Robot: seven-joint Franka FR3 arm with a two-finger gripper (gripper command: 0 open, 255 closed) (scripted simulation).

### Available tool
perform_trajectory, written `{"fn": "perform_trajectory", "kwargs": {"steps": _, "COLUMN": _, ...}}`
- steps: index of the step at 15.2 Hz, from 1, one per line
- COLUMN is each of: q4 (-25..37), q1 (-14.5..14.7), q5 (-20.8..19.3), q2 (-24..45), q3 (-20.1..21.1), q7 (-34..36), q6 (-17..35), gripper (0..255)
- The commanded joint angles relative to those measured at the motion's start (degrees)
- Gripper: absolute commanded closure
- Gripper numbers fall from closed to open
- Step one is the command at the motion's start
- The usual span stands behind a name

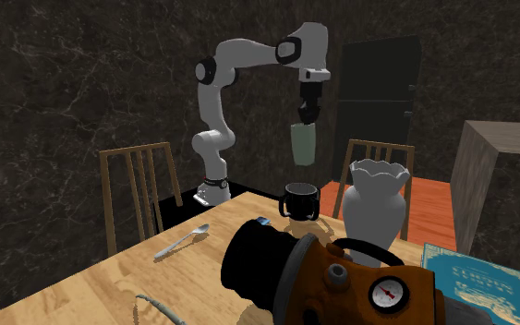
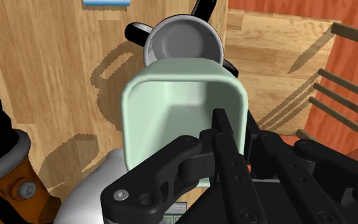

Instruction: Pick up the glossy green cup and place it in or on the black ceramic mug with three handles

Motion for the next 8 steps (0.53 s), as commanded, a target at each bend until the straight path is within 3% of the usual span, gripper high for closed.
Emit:
{"fn": "perform_trajectory", "kwargs": {"steps": 1, "q4": -1.8, "q1": 0.0, "q5": 0.0, "q2": -0.2, "q3": 0.0, "q7": 0.1, "q6": 1.7, "gripper": 255}}
{"fn": "perform_trajectory", "kwargs": {"steps": 8, "q4": -7.5, "q1": 0.0, "q5": 0.0, "q2": -0.5, "q3": 0.0, "q7": 0.1, "q6": 7.1, "gripper": 255}}
